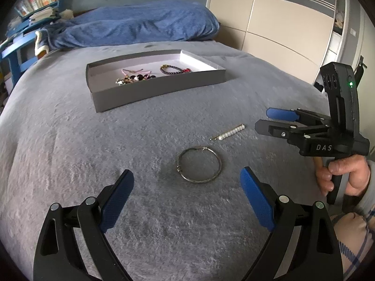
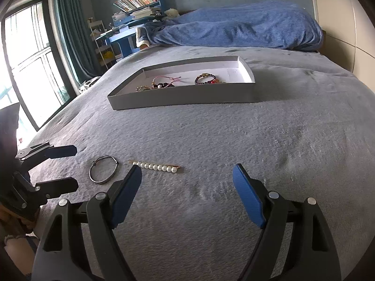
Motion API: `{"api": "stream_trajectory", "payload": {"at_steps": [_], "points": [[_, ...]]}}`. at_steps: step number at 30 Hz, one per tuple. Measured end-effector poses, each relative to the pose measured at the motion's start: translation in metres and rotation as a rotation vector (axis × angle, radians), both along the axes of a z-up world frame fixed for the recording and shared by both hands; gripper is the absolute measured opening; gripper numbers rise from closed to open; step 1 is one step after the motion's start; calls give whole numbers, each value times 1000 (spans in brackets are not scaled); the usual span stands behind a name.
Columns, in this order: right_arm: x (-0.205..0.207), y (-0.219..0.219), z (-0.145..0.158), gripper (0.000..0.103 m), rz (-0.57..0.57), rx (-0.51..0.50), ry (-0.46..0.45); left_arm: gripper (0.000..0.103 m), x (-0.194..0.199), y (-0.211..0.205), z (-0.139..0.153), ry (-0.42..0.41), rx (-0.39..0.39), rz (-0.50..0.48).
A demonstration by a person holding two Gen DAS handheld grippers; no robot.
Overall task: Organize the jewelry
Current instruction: 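Move both open tools to the silver hoop ring and pearl hair pin, then grasp the silver hoop ring with the left tool, then grasp the pearl hair pin with the right tool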
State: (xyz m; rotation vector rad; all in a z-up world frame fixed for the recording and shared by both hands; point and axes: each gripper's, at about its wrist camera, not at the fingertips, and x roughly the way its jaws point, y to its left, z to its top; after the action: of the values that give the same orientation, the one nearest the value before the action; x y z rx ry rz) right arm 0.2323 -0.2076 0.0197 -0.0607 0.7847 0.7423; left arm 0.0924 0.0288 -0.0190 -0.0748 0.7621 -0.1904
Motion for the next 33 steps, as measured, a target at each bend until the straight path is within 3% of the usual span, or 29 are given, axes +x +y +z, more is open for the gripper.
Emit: {"api": "stream_trajectory", "payload": {"at_steps": [13,19,21,24,33], "points": [[0,7,-1,79,26,-22,10,90,25,-11,-4,53,63,-36],[5,12,-5,79,21,-46,29,78,40,-30,-16,118,138,-100],[5,14,-6,79,26,-60,29,63,39,-27,-16,118,124,-97],[6,24,-7,79,60,-101,31,50,36,-18,-16,105,82,-67],[11,71,-7,79,269,-263,-33,50,28,1,-12,69,-1,10]]}}
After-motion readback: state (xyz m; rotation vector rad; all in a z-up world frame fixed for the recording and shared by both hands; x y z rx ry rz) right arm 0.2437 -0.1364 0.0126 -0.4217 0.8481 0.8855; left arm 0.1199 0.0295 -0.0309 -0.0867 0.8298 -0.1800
